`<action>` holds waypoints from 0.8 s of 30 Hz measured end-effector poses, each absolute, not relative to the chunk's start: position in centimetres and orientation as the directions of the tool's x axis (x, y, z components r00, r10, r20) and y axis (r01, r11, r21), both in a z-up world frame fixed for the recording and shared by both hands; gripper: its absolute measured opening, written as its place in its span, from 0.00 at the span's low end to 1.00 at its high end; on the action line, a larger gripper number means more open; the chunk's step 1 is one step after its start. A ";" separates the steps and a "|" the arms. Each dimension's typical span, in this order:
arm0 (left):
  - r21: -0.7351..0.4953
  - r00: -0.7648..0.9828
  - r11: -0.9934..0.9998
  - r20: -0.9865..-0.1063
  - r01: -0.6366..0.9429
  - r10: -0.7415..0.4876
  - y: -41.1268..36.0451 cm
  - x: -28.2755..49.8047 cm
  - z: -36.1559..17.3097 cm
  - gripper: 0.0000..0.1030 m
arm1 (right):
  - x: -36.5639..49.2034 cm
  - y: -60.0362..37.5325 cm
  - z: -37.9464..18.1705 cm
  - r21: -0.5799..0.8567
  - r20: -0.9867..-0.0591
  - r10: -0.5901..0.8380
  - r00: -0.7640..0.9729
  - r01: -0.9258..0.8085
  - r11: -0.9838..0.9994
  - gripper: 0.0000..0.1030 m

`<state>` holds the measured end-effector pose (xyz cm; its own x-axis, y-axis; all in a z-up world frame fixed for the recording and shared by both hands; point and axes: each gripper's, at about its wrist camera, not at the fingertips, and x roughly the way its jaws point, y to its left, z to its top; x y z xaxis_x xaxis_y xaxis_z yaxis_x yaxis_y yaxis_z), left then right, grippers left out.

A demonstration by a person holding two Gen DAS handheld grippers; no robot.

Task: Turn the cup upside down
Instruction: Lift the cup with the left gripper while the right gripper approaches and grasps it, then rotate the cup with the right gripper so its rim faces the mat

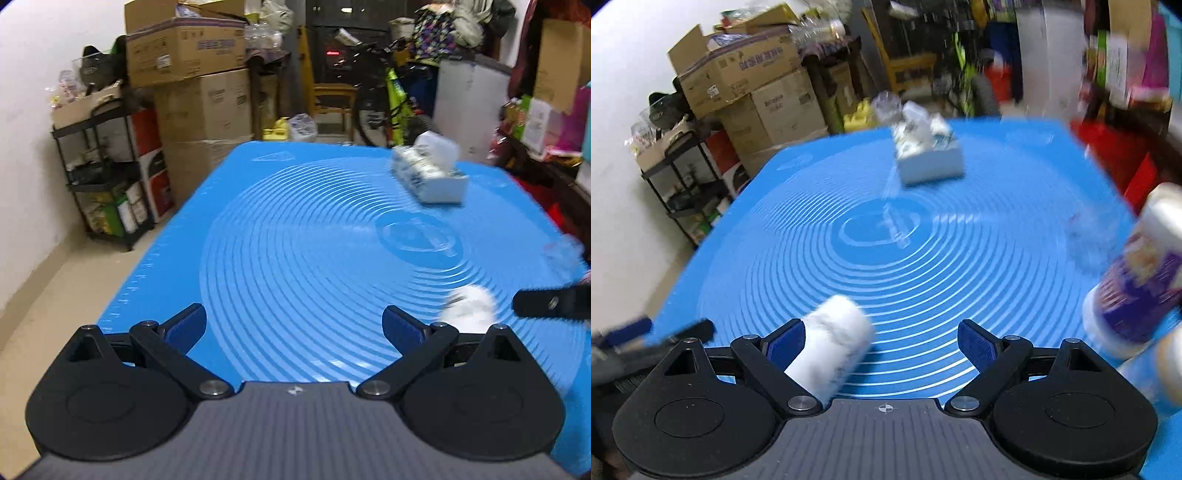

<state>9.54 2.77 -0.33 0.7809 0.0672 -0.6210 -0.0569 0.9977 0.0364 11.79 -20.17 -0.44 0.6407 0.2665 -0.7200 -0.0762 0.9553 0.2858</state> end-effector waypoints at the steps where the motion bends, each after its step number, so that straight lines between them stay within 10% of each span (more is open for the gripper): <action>1: 0.047 0.777 0.997 -0.624 -0.063 0.078 3.1 9.6 -0.6 0.97 | 12.3 -19.9 -0.8 0.305 -0.733 0.280 0.620 -0.070 0.950 0.88; 24: 0.054 0.758 0.996 -0.647 -0.067 0.086 4.1 9.7 -2.2 0.97 | 17.7 -17.1 -5.1 0.507 -0.787 0.465 0.407 -0.004 0.862 0.70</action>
